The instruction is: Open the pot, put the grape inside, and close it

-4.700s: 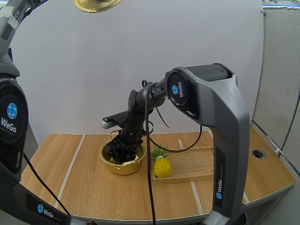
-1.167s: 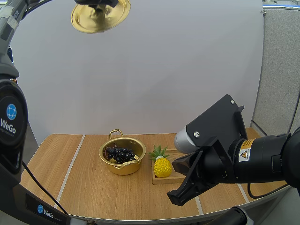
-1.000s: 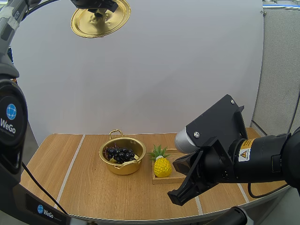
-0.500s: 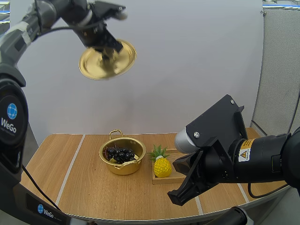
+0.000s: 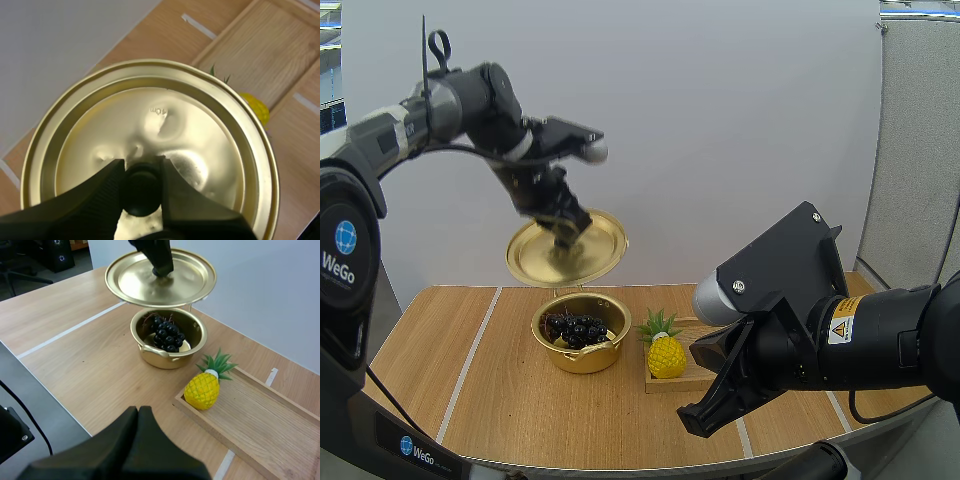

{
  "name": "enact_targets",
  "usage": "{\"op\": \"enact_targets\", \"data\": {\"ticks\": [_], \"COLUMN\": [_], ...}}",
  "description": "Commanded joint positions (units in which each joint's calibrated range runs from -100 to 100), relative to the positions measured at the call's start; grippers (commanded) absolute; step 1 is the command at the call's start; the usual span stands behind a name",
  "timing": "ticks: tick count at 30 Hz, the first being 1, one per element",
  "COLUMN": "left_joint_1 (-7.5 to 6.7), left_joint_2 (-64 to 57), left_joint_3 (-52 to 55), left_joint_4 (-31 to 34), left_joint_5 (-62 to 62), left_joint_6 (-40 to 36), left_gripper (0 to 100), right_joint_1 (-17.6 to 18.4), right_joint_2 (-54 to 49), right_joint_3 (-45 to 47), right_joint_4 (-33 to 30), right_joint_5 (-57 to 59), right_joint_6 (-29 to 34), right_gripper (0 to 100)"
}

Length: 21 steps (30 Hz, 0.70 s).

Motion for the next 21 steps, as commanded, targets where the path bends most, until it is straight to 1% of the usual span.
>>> {"op": "enact_targets", "data": {"ticks": [1,10,16,21], "left_joint_1": [-0.12,-0.12,-0.12,-0.12], "left_joint_2": [0.4,8.0,13.2,16.2], "left_joint_3": [3.6,5.0,5.0,5.0], "left_joint_4": [-1.5,-2.3,-2.5,-4.0], "left_joint_5": [-8.2,-18.2,-20.2,-20.2], "left_joint_6": [1.3,1.5,1.8,2.6], "left_gripper": [0,0,0,0], "right_joint_1": [-0.2,-0.3,-0.3,-0.3], "right_joint_2": [-0.5,-0.5,-0.5,-0.5], "right_joint_3": [-0.1,-0.1,-0.1,-0.1], "right_joint_4": [0.1,0.1,0.1,0.1], "right_joint_5": [0.4,0.4,0.4,0.4], "right_joint_6": [0.2,0.2,0.2,0.2], "right_gripper": [0,0,0,0]}}
